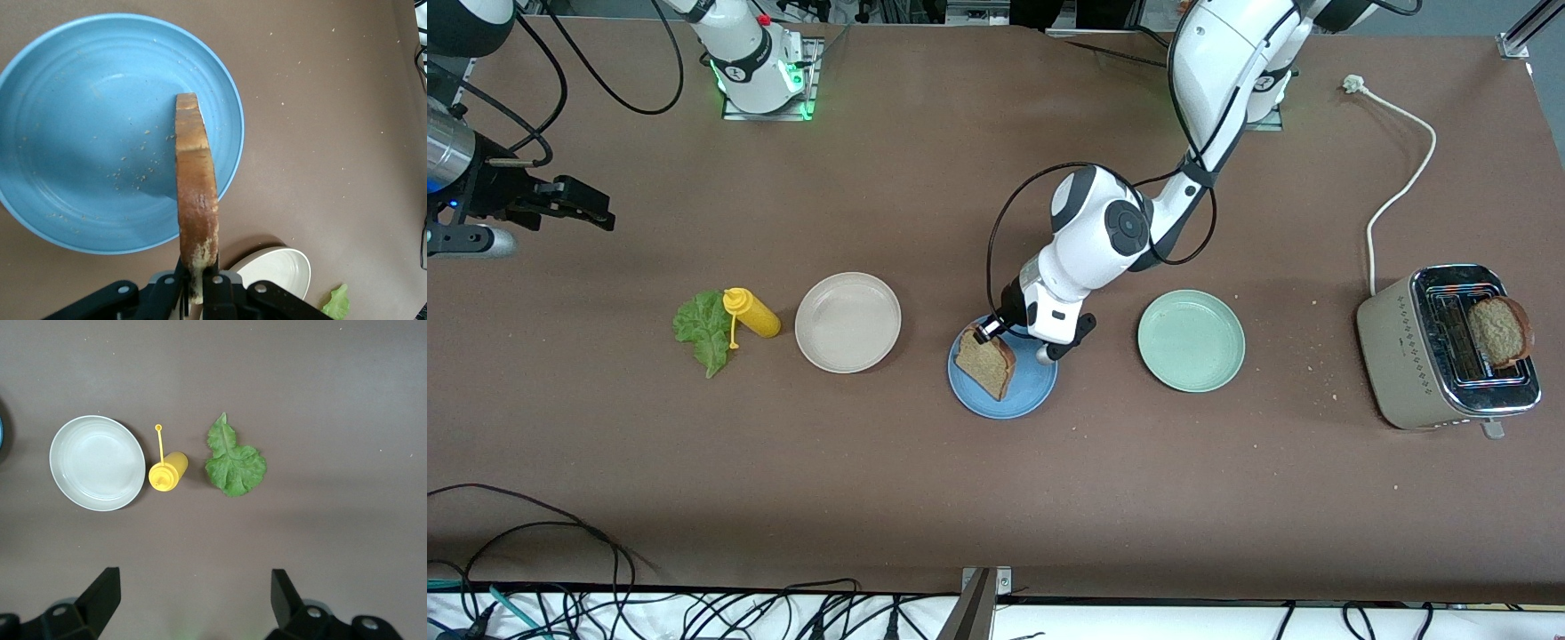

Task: Make sandwich in blue plate with both arms
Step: 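Release the bread on the blue plate and raise the left gripper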

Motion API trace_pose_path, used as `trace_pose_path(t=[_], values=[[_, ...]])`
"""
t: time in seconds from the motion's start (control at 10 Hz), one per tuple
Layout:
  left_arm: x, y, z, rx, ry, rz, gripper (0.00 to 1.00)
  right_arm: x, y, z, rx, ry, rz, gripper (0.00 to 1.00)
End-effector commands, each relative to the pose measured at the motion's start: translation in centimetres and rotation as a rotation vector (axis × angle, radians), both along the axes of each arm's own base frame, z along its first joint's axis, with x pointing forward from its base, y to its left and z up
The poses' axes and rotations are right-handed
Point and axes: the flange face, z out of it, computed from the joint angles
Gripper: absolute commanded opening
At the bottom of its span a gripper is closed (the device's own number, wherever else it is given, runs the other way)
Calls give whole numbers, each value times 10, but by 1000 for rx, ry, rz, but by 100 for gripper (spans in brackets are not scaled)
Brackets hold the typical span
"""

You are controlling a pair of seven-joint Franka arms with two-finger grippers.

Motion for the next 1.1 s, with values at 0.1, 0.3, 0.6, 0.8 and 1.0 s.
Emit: trace_pose_path(t=[0.1,0.3,0.6,0.8,1.0], values=[[0,-1,-5,-4,-3,3,38,-1,-1,2,20,0,4,100],[-2,1,-10,28,-1,-32,60,-1,-1,3,20,-1,5,100],[-10,9,-19,185,40,-208,87,-1,-1,3,20,-1,5,100],[-12,19,-25,259,92,-275,94,-1,1,3,20,0,8,100],[-10,37,-22,328,156,-326,99,-4,-1,6,20,2,5,100]])
